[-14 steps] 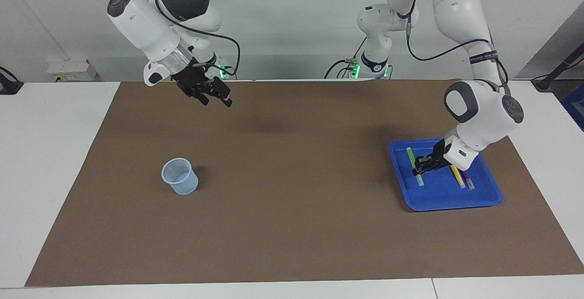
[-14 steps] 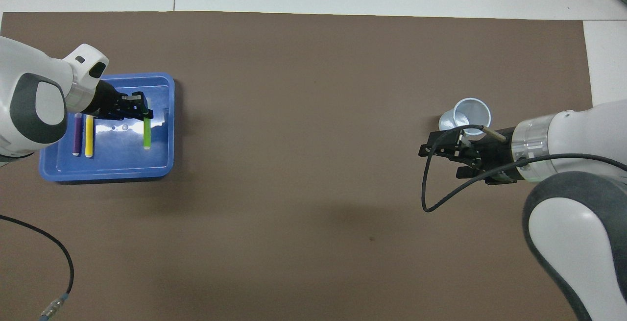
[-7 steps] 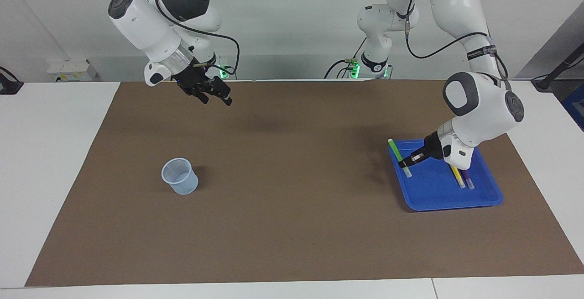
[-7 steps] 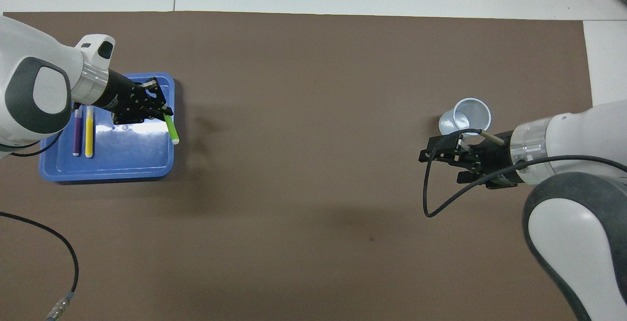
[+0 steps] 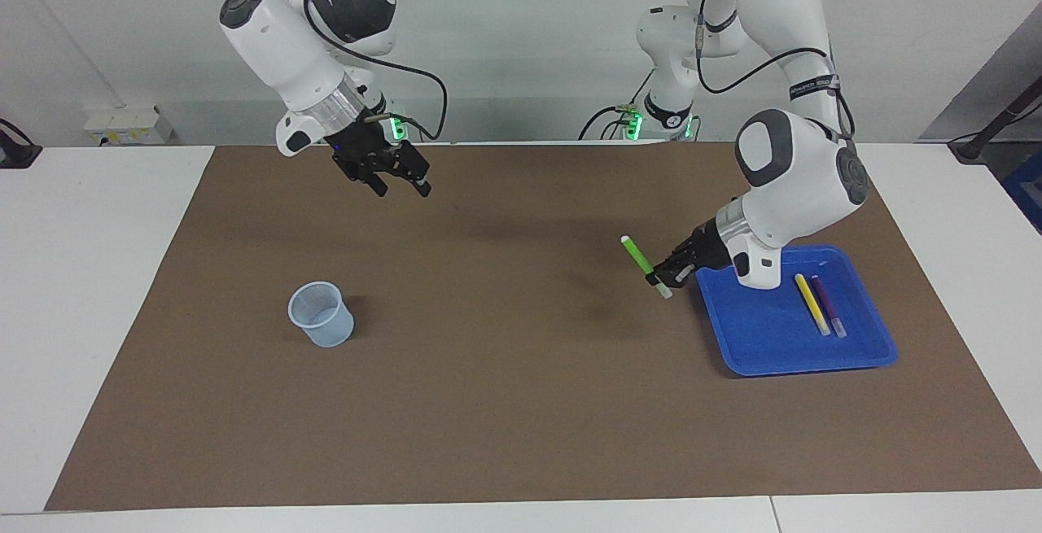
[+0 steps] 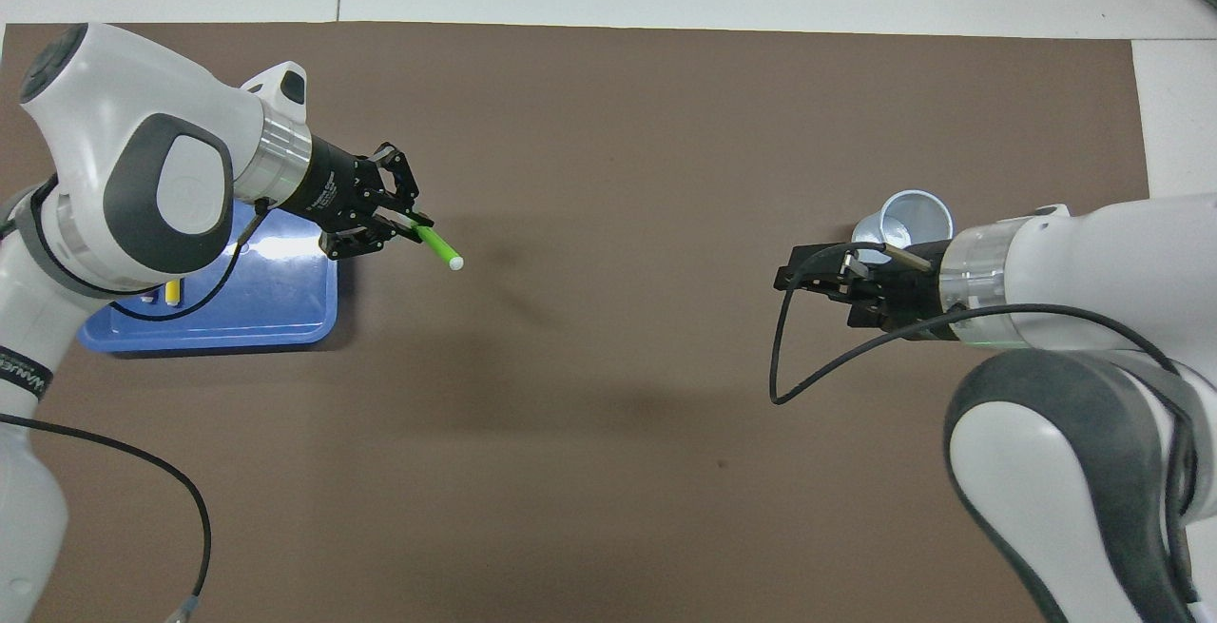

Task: Transfer and insert pens with both arms
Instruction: 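Lift the green pen with the left gripper while the right gripper turns, then bring the green pen toward the right gripper with the left gripper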

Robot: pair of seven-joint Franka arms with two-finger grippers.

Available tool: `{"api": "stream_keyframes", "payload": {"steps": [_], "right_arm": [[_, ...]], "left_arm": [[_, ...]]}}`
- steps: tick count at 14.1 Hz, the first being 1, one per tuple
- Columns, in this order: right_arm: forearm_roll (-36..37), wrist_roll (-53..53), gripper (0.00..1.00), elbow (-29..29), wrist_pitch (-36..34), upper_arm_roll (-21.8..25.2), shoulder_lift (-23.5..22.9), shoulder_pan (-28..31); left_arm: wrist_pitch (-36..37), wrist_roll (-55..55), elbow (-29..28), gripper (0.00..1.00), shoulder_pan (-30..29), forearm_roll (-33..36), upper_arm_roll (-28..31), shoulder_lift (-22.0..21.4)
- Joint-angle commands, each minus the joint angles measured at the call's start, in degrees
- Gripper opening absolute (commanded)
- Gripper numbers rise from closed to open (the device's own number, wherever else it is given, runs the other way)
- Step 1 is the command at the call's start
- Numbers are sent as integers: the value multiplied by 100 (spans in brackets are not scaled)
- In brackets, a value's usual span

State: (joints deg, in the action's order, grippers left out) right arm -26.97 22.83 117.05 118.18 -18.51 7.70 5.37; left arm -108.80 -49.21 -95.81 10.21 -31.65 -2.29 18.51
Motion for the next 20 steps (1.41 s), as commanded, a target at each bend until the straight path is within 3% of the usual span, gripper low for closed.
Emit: {"api": "stream_keyframes", "payload": {"steps": [1, 4, 9, 14, 20], "right_arm": [[8, -147, 100, 11, 555, -12, -164, -350], [-1, 37, 100, 20, 1354, -12, -243, -667], [25, 2039, 100, 186, 2902, -12, -322, -1257], [78, 2490, 100, 582, 3544, -12, -313, -1652], [87, 2412, 96, 556, 3598, -12, -532, -1601]], "left_arm": [[-185, -693, -69, 0, 323, -315, 79, -76], [-510, -1256, -60, 0, 657, -368, 79, -85], [-1097, -2012, -78, 0, 1140, -992, 79, -76], [-1398, -2330, -78, 0, 1405, -1263, 79, -76], [-1354, -2559, -113, 0, 1572, -1388, -18, -164]]}}
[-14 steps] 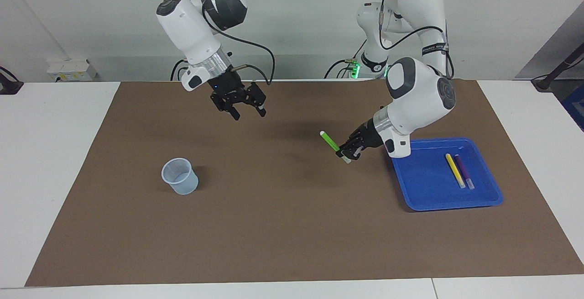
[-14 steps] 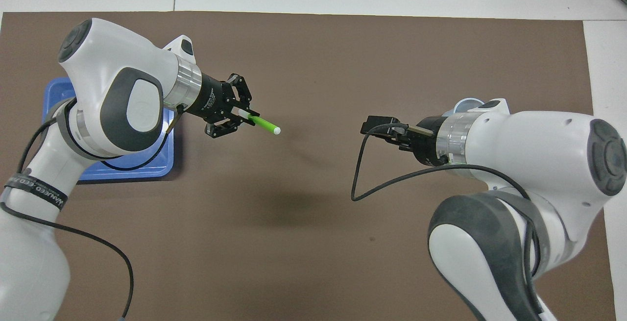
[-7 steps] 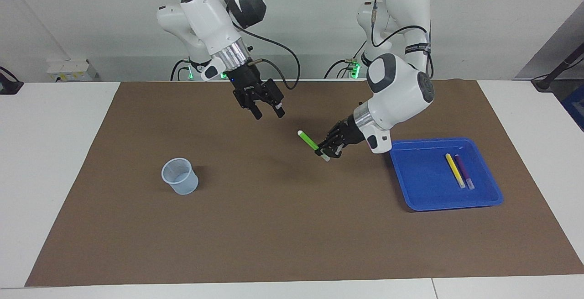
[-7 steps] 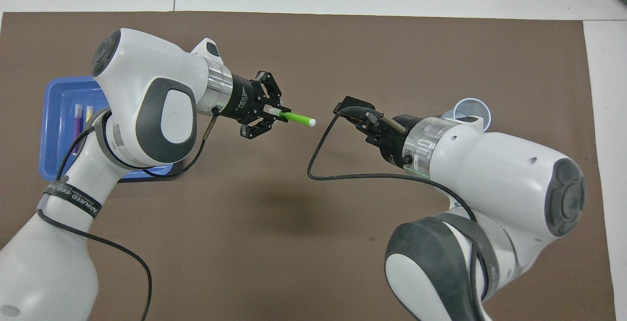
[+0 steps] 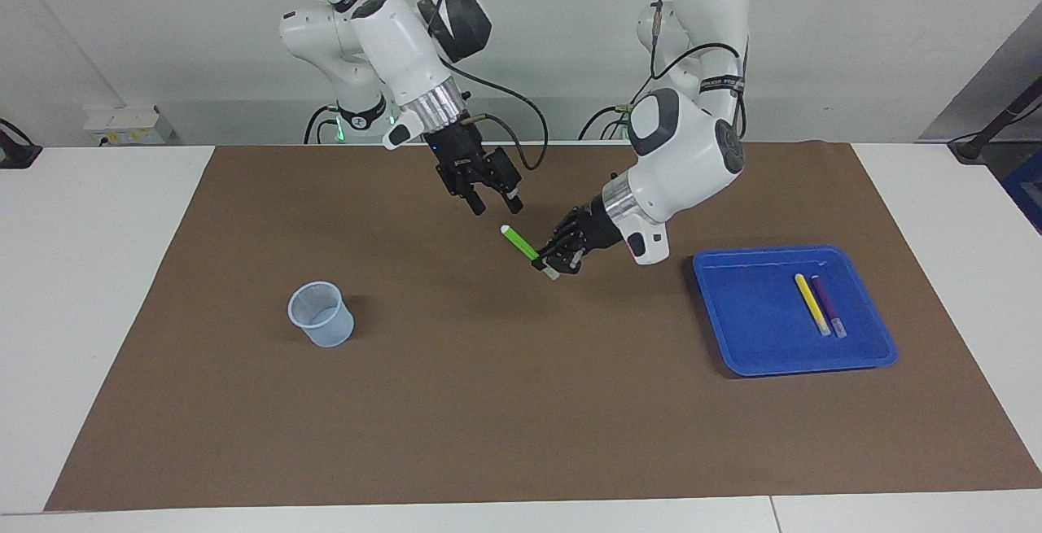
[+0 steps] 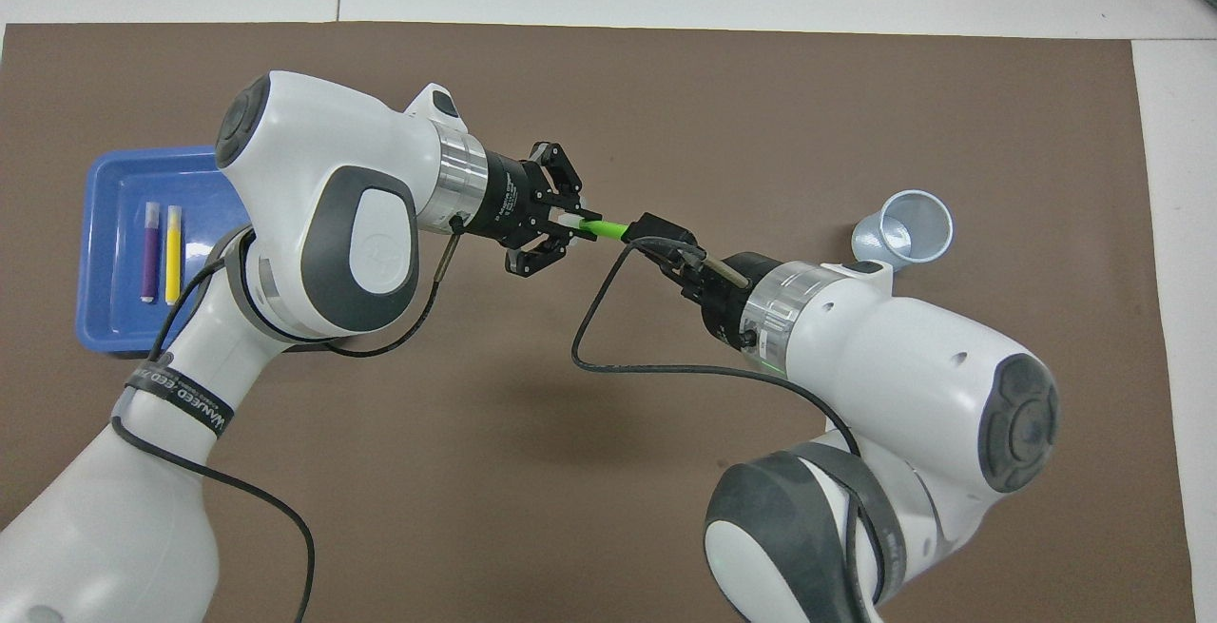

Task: Transfer and insert pens with both arms
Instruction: 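Bring the green pen toward the right gripper with the left gripper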

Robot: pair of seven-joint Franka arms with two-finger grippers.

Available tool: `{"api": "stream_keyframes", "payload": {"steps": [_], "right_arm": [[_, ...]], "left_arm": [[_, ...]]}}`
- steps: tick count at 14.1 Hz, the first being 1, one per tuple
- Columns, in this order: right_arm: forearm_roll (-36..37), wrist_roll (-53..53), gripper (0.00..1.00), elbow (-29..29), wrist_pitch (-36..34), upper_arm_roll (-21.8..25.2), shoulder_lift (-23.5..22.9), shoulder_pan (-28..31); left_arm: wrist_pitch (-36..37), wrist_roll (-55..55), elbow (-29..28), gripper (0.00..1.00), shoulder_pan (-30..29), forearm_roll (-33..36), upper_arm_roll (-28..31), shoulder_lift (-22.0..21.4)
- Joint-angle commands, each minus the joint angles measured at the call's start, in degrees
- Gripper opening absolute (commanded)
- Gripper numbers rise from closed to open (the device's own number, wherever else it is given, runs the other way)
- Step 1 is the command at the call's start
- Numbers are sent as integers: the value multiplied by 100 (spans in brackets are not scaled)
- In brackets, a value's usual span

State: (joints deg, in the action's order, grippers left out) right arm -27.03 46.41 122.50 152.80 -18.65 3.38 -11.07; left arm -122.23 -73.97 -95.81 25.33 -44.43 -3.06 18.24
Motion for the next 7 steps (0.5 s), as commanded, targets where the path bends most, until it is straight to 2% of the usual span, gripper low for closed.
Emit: {"api": "stream_keyframes", "payload": {"steps": [1, 3, 7], "right_arm": [[93, -139, 96, -24, 118, 11, -135, 113], [92, -378, 95, -33, 48, 2, -135, 280], [84, -387, 80, -77, -92, 2, -144, 281]], "left_arm": [[-20, -83, -122, 0, 69, -109, 43, -154], [-20, -83, -139, 0, 147, -109, 25, -190], [-11, -83, -201, 0, 148, -109, 34, -242]]}}
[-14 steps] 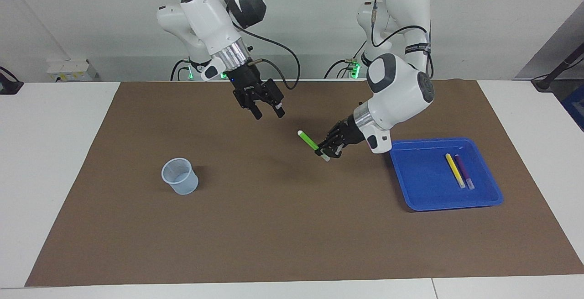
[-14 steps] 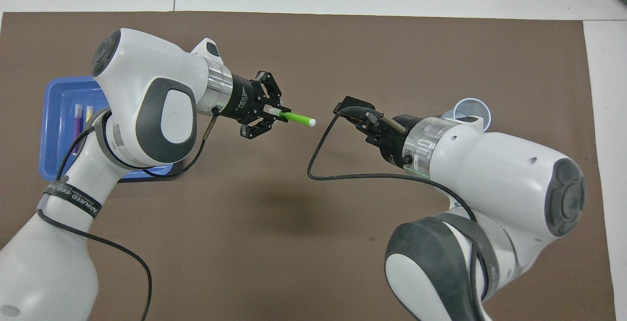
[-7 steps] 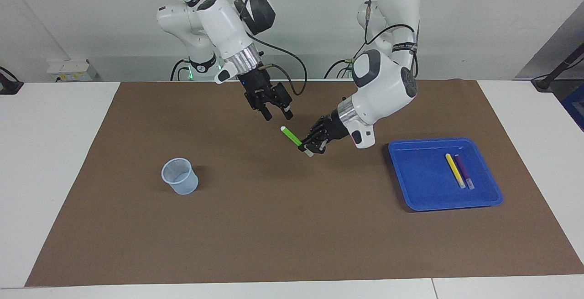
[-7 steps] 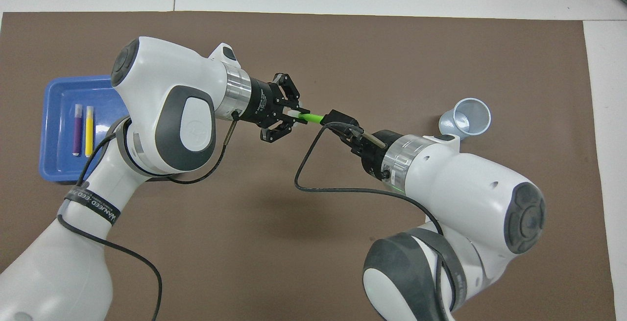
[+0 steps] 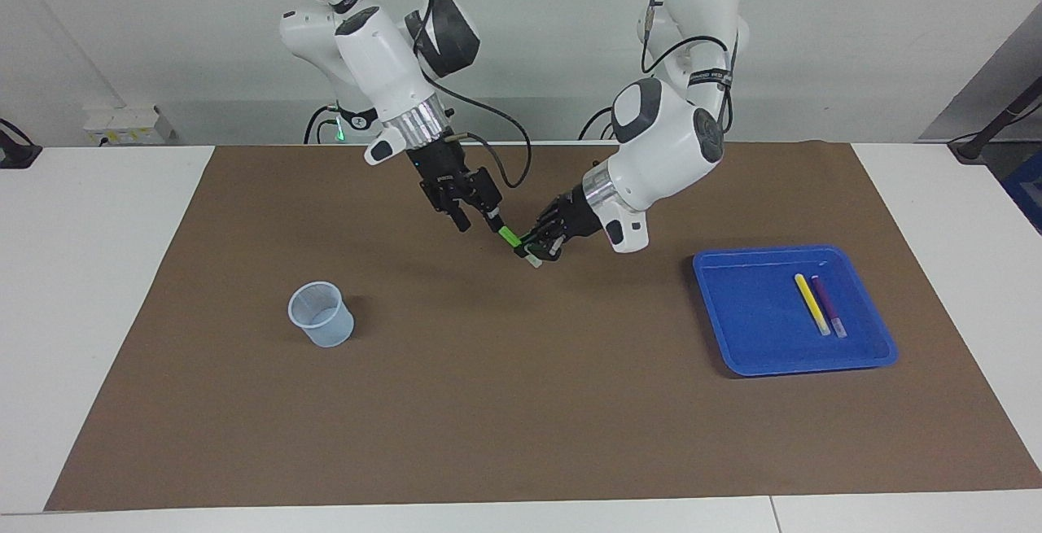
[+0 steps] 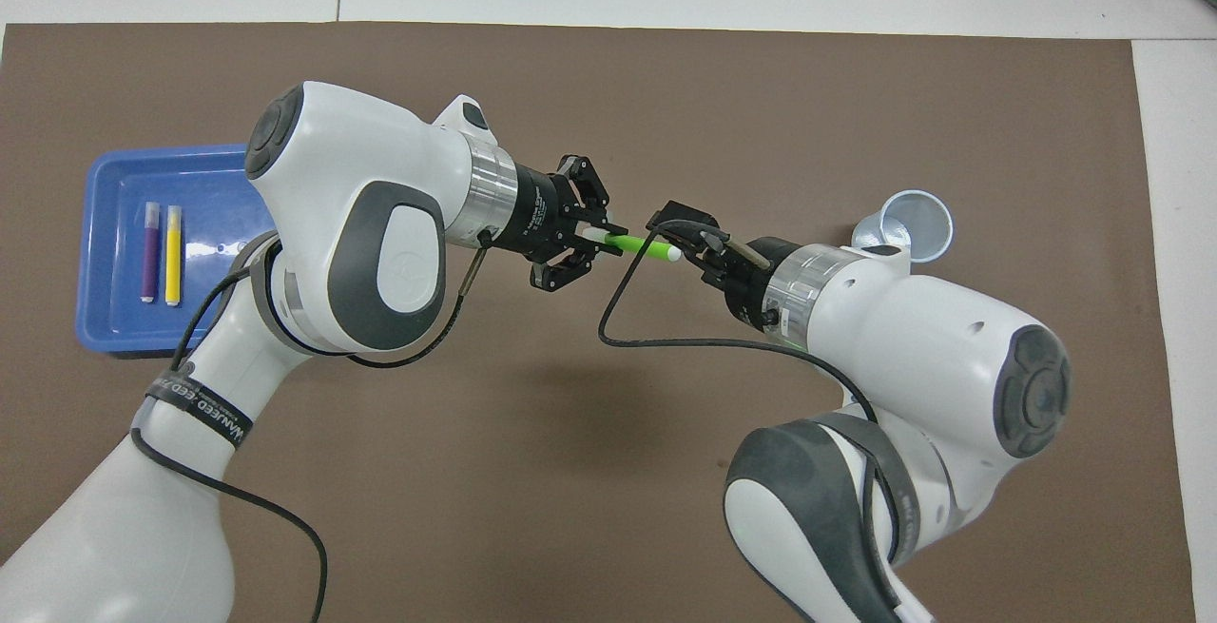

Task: Transfer and insert pens with both arms
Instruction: 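Close the right gripper on the green pen's free end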

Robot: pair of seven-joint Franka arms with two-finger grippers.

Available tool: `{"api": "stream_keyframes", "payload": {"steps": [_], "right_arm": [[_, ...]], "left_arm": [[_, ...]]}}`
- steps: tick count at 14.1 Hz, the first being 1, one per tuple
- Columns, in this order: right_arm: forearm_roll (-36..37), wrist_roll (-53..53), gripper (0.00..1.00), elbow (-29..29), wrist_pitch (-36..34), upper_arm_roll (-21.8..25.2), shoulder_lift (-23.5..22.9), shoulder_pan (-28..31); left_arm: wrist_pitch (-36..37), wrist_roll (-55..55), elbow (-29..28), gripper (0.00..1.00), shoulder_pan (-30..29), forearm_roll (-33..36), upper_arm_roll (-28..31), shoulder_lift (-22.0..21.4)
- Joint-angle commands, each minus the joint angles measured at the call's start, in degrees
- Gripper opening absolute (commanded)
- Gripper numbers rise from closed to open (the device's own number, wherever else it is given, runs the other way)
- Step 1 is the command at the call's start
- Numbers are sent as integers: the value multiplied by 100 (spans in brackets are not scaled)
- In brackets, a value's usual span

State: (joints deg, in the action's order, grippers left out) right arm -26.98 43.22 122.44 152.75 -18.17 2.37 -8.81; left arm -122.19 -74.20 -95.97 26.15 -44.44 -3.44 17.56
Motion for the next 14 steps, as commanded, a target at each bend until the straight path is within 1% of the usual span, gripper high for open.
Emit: {"api": "stream_keyframes", "payload": {"steps": [1, 3, 5, 8, 11, 14], "right_arm": [[79, -68, 80, -132, -183, -46, -44, 54], [79, -68, 79, -264, -455, -46, -53, 54], [79, -68, 78, -273, -527, -46, -44, 54], [87, -77, 68, -308, -641, -47, -44, 54], [87, -77, 59, -352, -659, -55, -53, 54], [79, -77, 54, -361, -659, -55, -53, 54]], "left_arm": [[-25, -59, -185, 0, 66, -109, 72, -174], [-16, -59, -185, 0, 57, -109, 72, -174], [-7, -59, -185, 0, 57, -109, 72, -174], [-16, -59, -185, 0, 66, -109, 72, -174], [-7, -59, -185, 0, 57, -109, 72, -174], [-7, -59, -185, 0, 49, -109, 72, -183]]}}
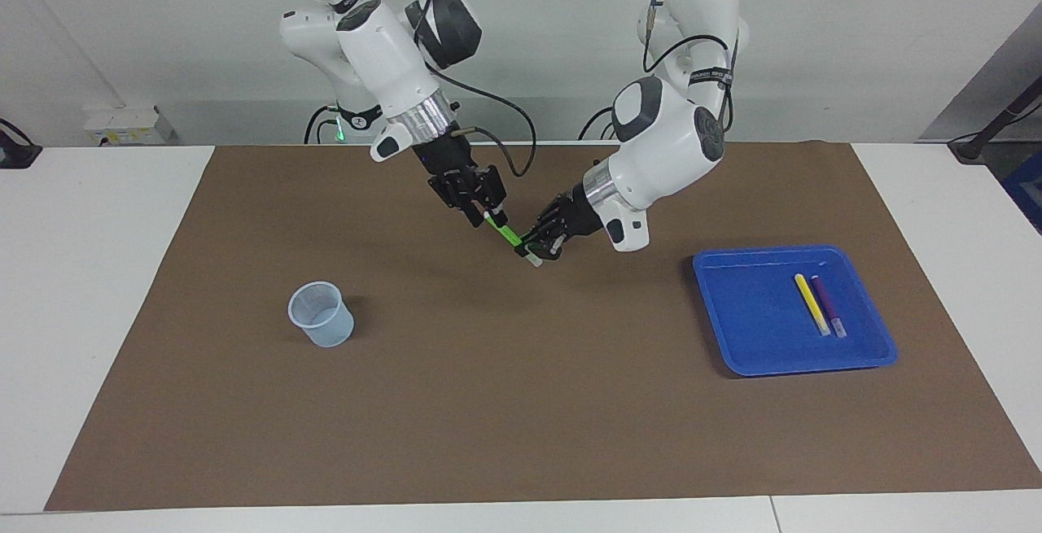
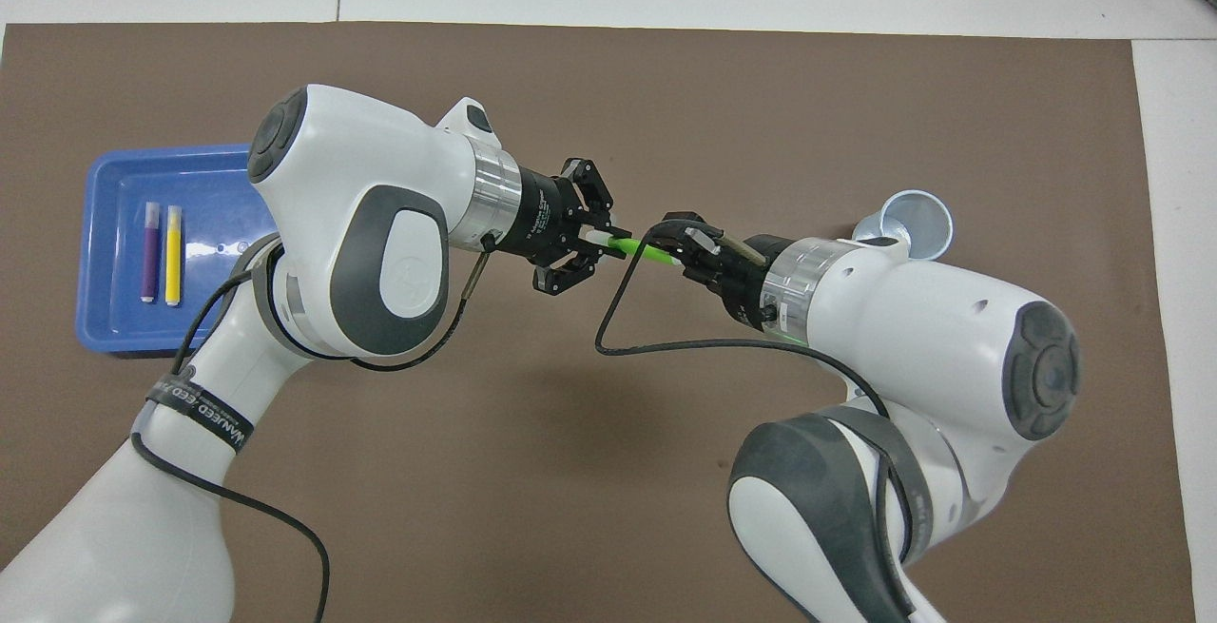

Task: Transfer and insert pens with both arms
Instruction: 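Close the right gripper on the green pen's free end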

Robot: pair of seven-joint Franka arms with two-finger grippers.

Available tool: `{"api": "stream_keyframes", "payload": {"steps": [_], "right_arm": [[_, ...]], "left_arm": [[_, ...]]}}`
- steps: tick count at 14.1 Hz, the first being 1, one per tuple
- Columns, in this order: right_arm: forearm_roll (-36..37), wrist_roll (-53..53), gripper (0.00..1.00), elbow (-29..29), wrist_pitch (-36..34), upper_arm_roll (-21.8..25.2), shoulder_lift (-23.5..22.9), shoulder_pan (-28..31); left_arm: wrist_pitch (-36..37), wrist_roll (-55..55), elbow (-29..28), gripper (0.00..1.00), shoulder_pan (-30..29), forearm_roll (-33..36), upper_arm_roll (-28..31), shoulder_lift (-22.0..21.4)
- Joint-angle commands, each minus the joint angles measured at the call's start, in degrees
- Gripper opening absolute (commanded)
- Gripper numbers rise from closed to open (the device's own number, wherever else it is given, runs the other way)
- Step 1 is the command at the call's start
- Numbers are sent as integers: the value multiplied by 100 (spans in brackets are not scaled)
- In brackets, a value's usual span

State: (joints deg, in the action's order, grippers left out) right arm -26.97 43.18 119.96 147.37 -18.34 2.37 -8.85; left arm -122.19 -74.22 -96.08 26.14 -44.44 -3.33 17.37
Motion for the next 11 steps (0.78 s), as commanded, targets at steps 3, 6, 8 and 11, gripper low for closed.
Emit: {"api": "stream_keyframes", "payload": {"steps": [3, 6, 8, 11], "right_arm": [[78, -73, 47, -113, -120, -38, -44, 59], [78, -64, 41, -113, -120, -38, -44, 41], [78, -64, 41, -104, -120, -38, -44, 32], [78, -64, 41, -113, -120, -38, -44, 6]], "left_arm": [[-7, -58, -174, 0, 49, -109, 61, -155], [-7, -66, -174, 0, 40, -109, 61, -164], [-7, -66, -174, 0, 31, -109, 61, -164], [-7, -66, -165, 0, 23, -109, 61, -164]]}}
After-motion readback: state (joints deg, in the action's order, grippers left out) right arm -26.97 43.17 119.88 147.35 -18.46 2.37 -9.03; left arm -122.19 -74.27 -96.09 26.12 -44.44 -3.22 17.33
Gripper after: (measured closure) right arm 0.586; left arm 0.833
